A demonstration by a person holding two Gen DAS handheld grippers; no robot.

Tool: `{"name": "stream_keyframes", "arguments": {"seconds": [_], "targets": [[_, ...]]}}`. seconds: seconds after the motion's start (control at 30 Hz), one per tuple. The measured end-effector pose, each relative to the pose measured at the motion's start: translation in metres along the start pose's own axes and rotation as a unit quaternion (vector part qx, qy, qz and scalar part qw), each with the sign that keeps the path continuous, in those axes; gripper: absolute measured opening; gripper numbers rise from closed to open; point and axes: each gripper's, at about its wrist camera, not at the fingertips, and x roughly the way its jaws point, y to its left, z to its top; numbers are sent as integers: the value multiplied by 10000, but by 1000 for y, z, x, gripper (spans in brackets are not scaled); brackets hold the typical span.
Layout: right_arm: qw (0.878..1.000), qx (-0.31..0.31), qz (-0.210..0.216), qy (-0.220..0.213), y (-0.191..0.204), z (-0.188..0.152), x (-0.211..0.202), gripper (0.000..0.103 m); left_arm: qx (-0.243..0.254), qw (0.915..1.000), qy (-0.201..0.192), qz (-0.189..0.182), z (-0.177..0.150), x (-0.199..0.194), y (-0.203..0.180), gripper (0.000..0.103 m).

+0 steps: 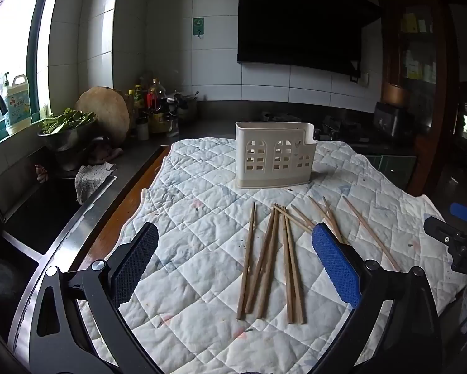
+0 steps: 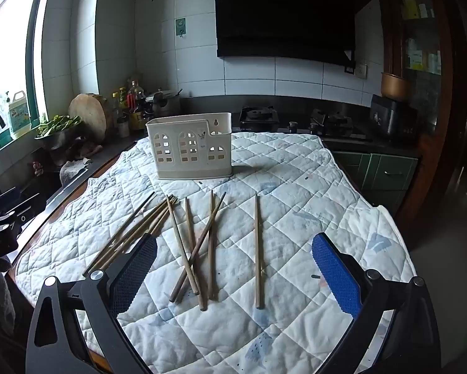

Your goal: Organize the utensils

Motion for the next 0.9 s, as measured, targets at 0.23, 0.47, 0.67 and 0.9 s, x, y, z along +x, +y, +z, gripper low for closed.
{"name": "stream_keyframes", "arguments": {"seconds": [0.23, 0.47, 0.67, 0.9], "targets": [[10000, -10, -6, 19, 0, -1, 0, 97, -16, 10000, 79, -12, 1, 1, -1, 98], [10000, -16, -6, 39, 0, -2, -1, 97, -26, 9998, 191, 26, 3, 7, 1, 98], [10000, -32, -9, 64, -1, -2, 3, 97, -40, 9997, 246, 0, -2, 9, 1, 98], [10000, -36, -13, 91, 0, -5, 6, 97, -84, 9996, 271, -16, -7, 14, 1, 98]]}}
